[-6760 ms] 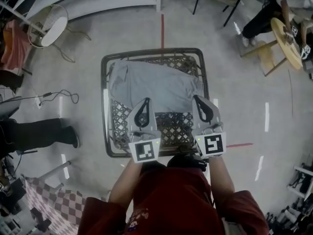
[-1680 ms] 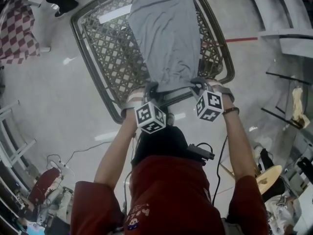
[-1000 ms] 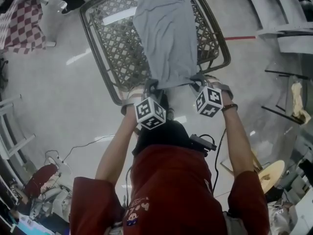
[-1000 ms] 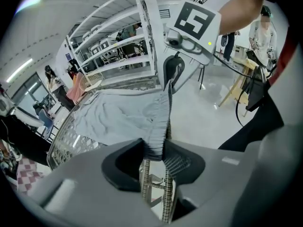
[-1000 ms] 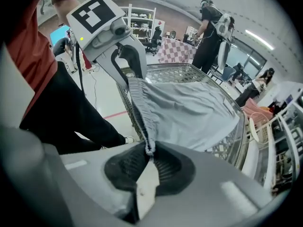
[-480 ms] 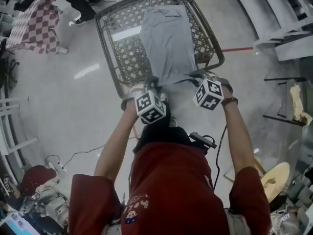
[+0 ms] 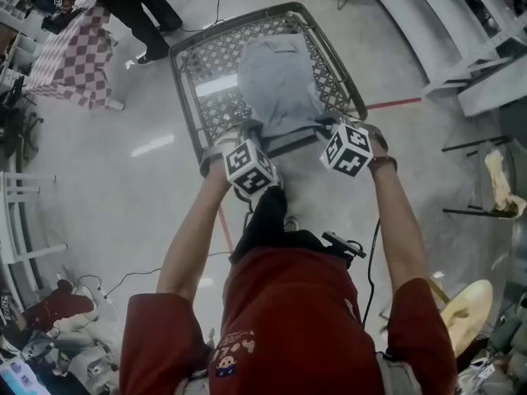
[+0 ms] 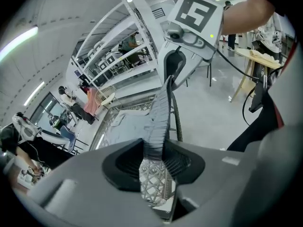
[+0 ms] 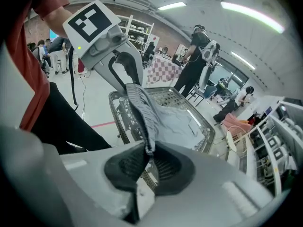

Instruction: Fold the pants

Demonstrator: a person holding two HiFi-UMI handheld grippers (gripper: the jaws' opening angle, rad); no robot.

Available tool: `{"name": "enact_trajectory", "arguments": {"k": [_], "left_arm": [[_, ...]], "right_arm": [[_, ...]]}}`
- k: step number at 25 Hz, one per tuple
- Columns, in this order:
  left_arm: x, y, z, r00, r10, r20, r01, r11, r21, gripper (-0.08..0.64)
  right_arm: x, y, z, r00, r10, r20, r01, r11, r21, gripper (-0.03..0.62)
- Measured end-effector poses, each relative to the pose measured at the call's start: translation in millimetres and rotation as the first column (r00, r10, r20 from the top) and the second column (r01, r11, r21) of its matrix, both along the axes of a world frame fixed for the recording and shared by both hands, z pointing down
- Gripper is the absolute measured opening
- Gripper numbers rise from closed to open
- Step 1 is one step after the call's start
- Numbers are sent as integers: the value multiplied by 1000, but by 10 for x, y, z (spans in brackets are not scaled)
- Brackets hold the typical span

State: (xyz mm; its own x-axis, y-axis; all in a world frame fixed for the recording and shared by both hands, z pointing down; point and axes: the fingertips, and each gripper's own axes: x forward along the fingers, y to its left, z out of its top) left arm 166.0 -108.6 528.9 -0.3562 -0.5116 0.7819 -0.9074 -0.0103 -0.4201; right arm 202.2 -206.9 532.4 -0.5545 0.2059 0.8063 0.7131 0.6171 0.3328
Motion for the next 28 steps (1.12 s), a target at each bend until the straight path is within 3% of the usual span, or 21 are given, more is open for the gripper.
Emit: {"name": "enact_trajectory", "arguments": {"k": [9,22,28], "left_arm": [[-456,-157,77,1000,-12,-29,12,1000,0,127],[-2146,-593,172,993,-12,-120,10,1000,-16,127],[-2673,-918,502,985,-2,-172,-6,999,-46,129]], "right_arm": [[-471,-160,33,1000,1,-12,-2,1000,-4,31],[-2146,-586,113,993,29,-116,-30,1000,-8,31],[-2625,-907,410,984,42,-172,-46,999,-21,32]]}}
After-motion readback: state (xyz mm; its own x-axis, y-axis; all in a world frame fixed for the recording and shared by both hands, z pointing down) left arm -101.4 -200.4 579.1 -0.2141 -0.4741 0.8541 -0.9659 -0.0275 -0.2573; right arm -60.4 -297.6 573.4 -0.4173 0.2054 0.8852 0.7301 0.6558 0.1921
